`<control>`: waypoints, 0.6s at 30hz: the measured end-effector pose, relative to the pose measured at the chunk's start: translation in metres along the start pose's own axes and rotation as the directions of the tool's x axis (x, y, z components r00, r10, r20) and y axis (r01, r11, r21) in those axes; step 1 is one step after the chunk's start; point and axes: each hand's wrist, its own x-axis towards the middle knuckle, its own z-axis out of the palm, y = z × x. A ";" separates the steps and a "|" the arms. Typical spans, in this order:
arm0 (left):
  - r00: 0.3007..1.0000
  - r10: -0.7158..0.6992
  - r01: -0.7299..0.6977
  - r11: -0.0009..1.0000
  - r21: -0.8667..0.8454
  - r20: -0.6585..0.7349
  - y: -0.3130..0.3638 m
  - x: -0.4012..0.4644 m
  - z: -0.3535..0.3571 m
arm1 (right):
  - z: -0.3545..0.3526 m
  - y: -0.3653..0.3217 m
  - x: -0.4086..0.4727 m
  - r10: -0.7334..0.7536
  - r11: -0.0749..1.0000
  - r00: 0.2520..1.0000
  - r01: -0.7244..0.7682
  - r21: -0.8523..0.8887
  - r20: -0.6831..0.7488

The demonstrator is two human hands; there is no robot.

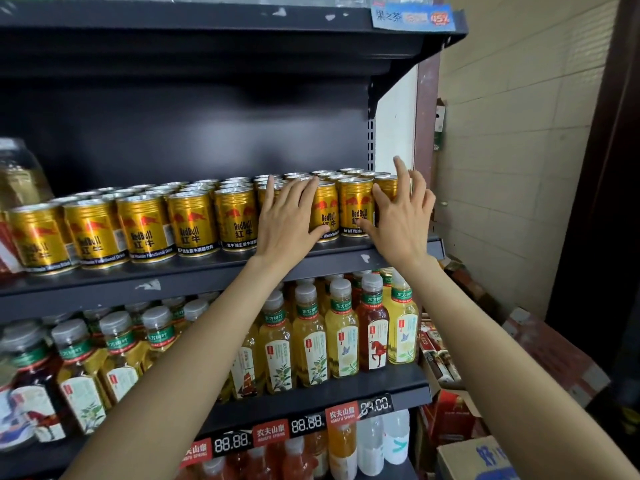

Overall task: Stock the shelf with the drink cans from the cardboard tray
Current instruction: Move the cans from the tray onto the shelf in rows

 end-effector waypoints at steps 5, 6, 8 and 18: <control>1.000 -0.008 0.007 1.000 -0.027 -0.017 -0.002 0.001 0.003 | 0.001 0.003 0.001 -0.023 0.999 0.999 0.021 0.049 0.044; 1.000 -0.010 0.009 0.999 -0.035 -0.018 -0.002 0.000 0.003 | 0.001 0.006 0.000 -0.007 0.995 0.999 0.004 0.103 0.034; 1.000 -0.007 0.006 0.999 -0.047 -0.017 -0.002 0.001 0.003 | 0.000 0.017 -0.003 0.077 0.957 0.997 -0.070 0.280 -0.014; 0.997 0.072 -0.072 0.997 -0.012 -0.001 0.005 0.010 0.000 | -0.004 0.047 0.006 0.118 0.708 0.919 -0.344 0.617 0.377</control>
